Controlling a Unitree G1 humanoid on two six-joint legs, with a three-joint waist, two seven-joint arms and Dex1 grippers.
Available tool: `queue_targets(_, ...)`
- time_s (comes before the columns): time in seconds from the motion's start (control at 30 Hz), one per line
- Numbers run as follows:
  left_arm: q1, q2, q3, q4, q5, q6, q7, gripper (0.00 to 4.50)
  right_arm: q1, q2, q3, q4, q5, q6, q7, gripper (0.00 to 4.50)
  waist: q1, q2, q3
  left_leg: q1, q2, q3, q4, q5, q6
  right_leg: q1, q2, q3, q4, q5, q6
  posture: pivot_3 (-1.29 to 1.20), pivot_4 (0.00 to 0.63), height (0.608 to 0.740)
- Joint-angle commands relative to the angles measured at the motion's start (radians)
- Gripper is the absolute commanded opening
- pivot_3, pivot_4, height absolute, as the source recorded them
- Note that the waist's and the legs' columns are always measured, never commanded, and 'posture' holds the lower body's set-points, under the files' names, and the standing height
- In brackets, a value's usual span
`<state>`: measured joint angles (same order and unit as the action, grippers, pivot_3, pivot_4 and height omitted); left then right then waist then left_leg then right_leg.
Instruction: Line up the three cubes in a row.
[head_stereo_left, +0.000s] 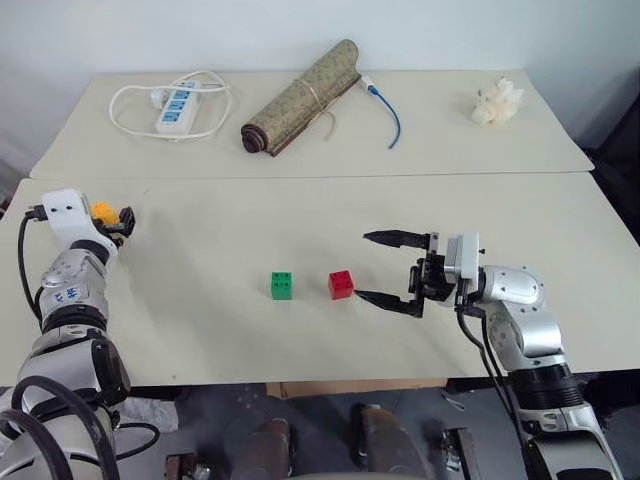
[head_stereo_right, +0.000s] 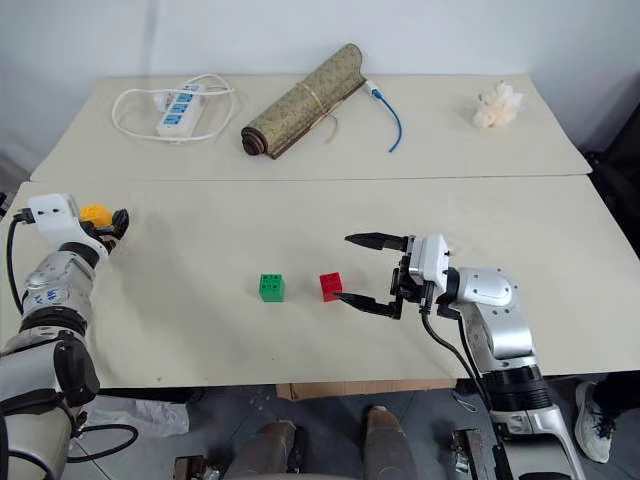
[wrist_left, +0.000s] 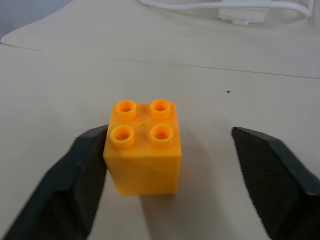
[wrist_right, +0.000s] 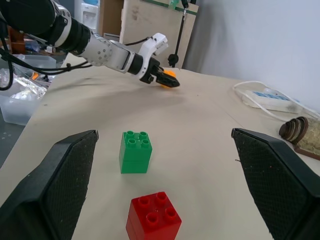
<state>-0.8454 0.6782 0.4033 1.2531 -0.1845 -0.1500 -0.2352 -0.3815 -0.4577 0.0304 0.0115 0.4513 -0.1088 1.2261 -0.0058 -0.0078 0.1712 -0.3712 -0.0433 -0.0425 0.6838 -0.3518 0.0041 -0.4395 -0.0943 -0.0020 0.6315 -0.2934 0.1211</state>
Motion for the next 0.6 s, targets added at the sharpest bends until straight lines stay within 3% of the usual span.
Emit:
queue_targets(0.03,0.0,0.012,0.002,-0.021,-0.002,-0.037,-0.012,2.67,-0.002,-0.002,-0.016,-0.022,0.005,-0.021,-0.012,4.5,0.001,0.0,0.0,0.0,0.0,0.0,0.0,0.0,0.0,0.0,0.0,-0.001,0.0,0.0,0.0,0.0,0.15,0.74)
queue_targets(0.17,0.018,0.013,0.043,-0.05,-0.06,-0.09,-0.125,1.5,0.0,0.003,-0.01,-0.015,-0.001,-0.032,-0.016,4.5,0.002,0.0,0.0,0.0,-0.001,0.0,0.0,0.0,0.0,0.0,-0.002,-0.005,0.0,0.0,0.0,0.0,0.15,0.74)
queue_targets(0.27,0.103,0.021,0.064,-0.179,-0.158,-0.096,-0.454,1.5,0.006,-0.003,-0.016,-0.014,-0.005,-0.042,-0.02,4.5,-0.002,0.0,0.0,0.0,-0.001,0.0,0.0,0.0,0.001,0.0,-0.003,-0.008,0.0,0.0,0.0,0.0,0.15,0.74)
queue_targets(0.33,0.177,0.028,0.05,-0.308,-0.222,0.021,-0.645,1.5,0.015,-0.014,-0.026,-0.02,0.001,-0.037,-0.023,4.5,-0.006,0.0,0.0,0.0,-0.001,0.0,0.0,0.0,0.001,0.0,-0.004,-0.01,0.0,0.0,-0.001,0.0,0.15,0.74)
queue_targets(0.4,0.335,0.077,-0.056,-0.589,-0.233,0.084,-0.865,1.5,0.042,-0.047,-0.04,-0.021,0.007,-0.03,0.0,4.5,-0.014,0.0,0.0,0.0,-0.001,-0.001,0.0,0.0,0.001,0.0,-0.005,-0.01,0.0,0.0,-0.001,0.0,0.15,0.74)
queue_targets(0.47,0.436,0.128,-0.132,-0.776,-0.228,0.119,-0.992,1.5,0.063,-0.073,-0.05,-0.018,0.013,-0.025,0.016,4.5,-0.02,0.001,0.0,0.0,0.0,-0.001,0.0,-0.001,0.002,0.001,-0.005,-0.01,-0.002,0.0,-0.002,0.0,0.15,0.74)
queue_targets(0.6,0.52,0.192,-0.257,-0.924,-0.192,0.145,-1.153,1.5,0.097,-0.104,-0.065,-0.027,0.022,-0.022,0.026,4.5,-0.014,0.003,0.001,0.002,0.001,-0.004,0.001,-0.001,0.002,0.006,-0.006,-0.008,-0.003,0.001,-0.003,0.0,0.15,0.74)
